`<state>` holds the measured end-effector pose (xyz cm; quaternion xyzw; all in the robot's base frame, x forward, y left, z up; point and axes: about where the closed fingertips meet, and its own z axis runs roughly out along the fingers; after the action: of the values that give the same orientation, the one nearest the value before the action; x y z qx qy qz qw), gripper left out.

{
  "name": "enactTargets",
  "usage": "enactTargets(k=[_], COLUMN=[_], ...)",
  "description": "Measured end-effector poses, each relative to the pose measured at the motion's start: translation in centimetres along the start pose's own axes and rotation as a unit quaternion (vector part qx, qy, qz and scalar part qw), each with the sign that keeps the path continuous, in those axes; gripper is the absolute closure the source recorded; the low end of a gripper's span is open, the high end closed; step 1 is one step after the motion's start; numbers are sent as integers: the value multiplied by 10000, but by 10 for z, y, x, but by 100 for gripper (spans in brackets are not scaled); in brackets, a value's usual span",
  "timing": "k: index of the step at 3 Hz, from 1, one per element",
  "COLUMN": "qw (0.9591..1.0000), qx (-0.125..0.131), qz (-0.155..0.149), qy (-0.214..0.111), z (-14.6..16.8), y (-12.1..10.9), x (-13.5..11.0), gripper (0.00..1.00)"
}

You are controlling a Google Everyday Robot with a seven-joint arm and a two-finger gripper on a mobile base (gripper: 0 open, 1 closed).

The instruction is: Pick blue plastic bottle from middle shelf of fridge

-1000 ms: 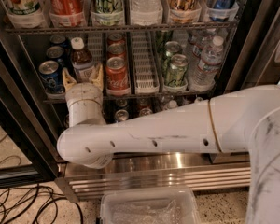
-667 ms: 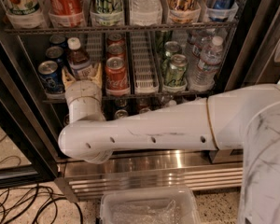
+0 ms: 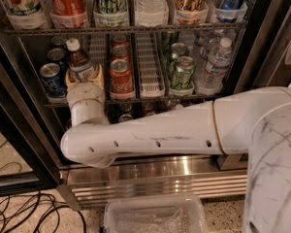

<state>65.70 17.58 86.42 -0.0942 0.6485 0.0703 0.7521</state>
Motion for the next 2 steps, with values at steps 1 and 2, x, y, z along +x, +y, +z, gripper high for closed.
enactTargets(k=[1, 2], qw=[10000, 9997], qx=[35, 107], qz=[-11, -93], qy=[-28, -207], z=[0, -2], y=[-1, -1], x=[-1, -9], gripper=[97, 100])
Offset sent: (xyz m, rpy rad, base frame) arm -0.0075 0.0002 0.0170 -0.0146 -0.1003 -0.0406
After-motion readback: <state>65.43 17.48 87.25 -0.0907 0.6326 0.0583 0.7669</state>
